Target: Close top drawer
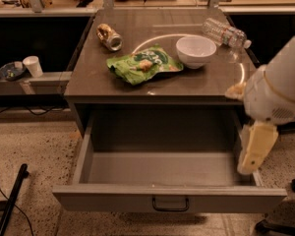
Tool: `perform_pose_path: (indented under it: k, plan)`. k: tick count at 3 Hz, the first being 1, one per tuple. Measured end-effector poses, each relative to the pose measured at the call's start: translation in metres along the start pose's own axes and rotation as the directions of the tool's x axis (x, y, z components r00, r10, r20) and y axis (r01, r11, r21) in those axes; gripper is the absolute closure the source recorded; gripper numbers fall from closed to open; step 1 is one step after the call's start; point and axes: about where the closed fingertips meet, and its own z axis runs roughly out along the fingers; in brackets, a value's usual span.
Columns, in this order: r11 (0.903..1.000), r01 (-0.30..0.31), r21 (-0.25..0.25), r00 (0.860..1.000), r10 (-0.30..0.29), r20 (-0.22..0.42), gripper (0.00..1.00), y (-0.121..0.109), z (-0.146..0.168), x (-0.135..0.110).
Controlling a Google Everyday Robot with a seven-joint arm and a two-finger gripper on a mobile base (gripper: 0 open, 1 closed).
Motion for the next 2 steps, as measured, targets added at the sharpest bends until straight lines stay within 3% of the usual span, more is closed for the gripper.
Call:
perform_pose_path:
  k: [1,2]
  plan:
    - [0.9941,0.016,-0.107,1.000,-0.015,0.010,0.18,0.040,0.059,0.020]
    - [0.9886,0.032,-0.147,0.999,-0.028,0.034,0.42,0.066,0.088,0.033]
